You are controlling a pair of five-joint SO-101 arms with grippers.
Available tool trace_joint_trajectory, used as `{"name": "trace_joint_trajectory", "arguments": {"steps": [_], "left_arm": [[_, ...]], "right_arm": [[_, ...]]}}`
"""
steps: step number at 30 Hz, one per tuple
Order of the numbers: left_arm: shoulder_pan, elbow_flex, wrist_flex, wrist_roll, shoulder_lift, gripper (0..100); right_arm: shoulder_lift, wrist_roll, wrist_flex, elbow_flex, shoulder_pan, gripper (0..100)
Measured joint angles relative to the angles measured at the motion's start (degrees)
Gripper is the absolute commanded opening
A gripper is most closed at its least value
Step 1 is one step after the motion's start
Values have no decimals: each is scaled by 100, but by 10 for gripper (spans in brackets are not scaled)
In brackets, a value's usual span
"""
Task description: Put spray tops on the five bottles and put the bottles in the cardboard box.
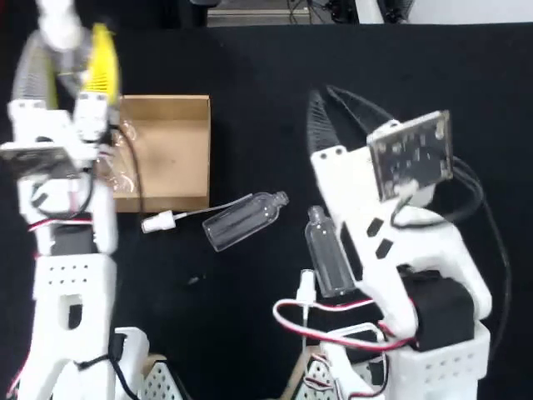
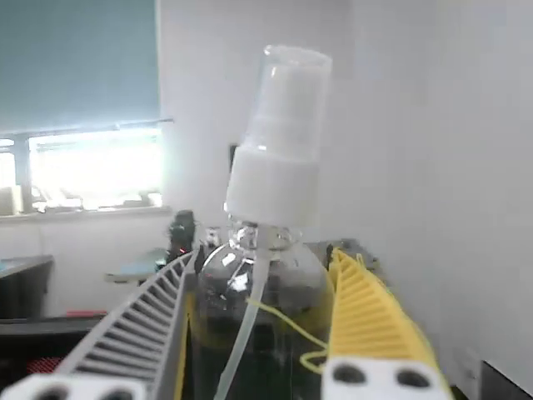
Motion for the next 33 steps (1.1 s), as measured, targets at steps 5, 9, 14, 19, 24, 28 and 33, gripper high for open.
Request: {"name": "trace_joint_trajectory", "arguments": {"steps": [5,9,14,19,24,28,33], "left_arm": [[642,-123,-141,0,1055,30],[738,-167,-1213,0,2110,30],[747,-167,-2338,0,3297,30],[747,-167,-2532,0,4167,30],[747,-167,-2541,0,4703,30],[747,-220,-2549,0,5081,30],[747,-730,-2549,0,5820,30]], "right_arm": [[-255,0,536,826,527,11],[-941,0,396,2084,580,11],[-1864,-9,-369,3807,607,11],[-2356,-35,-1169,5187,607,11],[-2620,-765,-1864,6004,607,11],[-2725,-949,-2119,6259,607,11],[-2725,-976,-2374,6523,510,11]]}}
